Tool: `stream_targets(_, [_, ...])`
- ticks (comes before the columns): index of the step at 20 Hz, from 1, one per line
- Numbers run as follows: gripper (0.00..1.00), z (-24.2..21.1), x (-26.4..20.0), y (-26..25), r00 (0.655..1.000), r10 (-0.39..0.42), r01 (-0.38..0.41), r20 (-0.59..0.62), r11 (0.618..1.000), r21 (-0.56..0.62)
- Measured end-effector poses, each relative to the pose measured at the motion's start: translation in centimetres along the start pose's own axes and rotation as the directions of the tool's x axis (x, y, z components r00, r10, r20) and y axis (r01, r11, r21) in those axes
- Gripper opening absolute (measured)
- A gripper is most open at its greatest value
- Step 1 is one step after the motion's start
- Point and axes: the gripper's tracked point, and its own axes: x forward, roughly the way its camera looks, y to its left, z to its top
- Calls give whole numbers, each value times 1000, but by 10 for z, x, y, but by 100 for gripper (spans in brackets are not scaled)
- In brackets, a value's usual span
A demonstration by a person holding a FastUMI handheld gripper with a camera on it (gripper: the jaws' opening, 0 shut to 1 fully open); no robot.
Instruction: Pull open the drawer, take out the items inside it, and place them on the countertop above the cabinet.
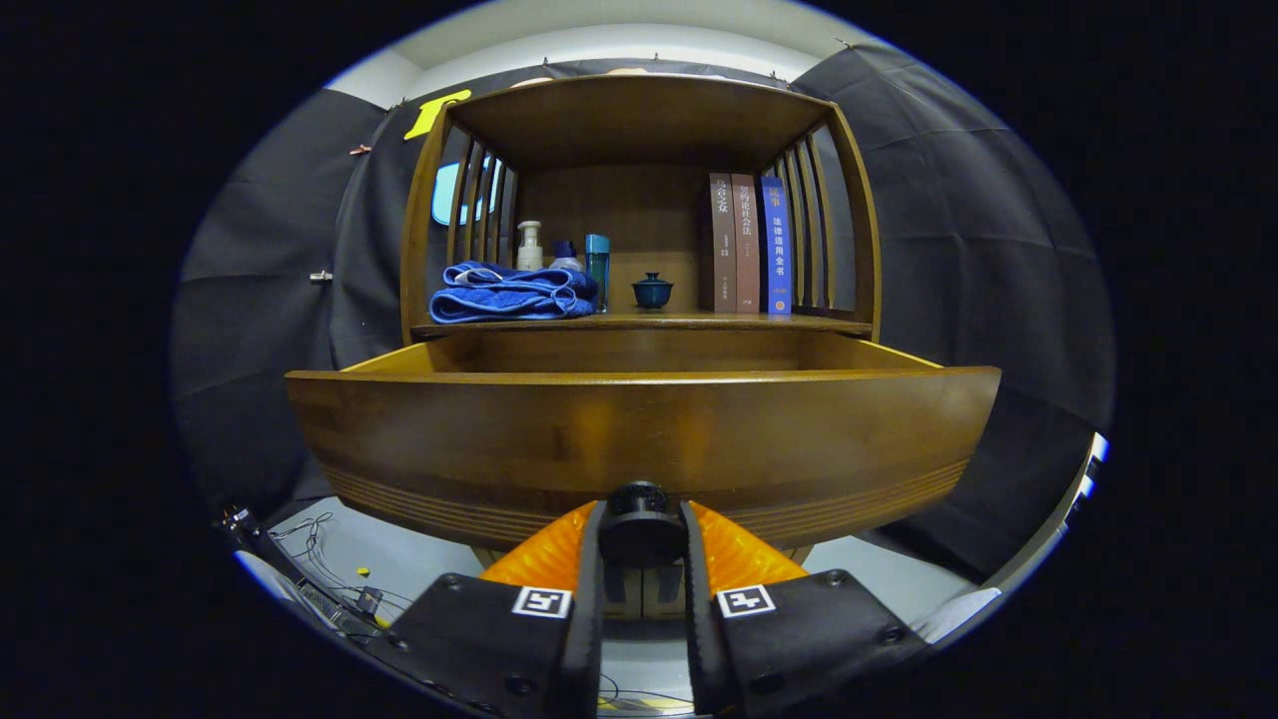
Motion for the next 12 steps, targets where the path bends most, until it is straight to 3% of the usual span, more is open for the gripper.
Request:
stream_targets(5, [100, 14, -23, -13, 999, -11, 13, -49, 999, 43])
stream_targets(8, [99, 58, -26, -5, 997, 25, -18, -74, 994, 106])
stream_targets(12, [100, 108, -5, 7, 983, 80, -66, -166, 994, 88])
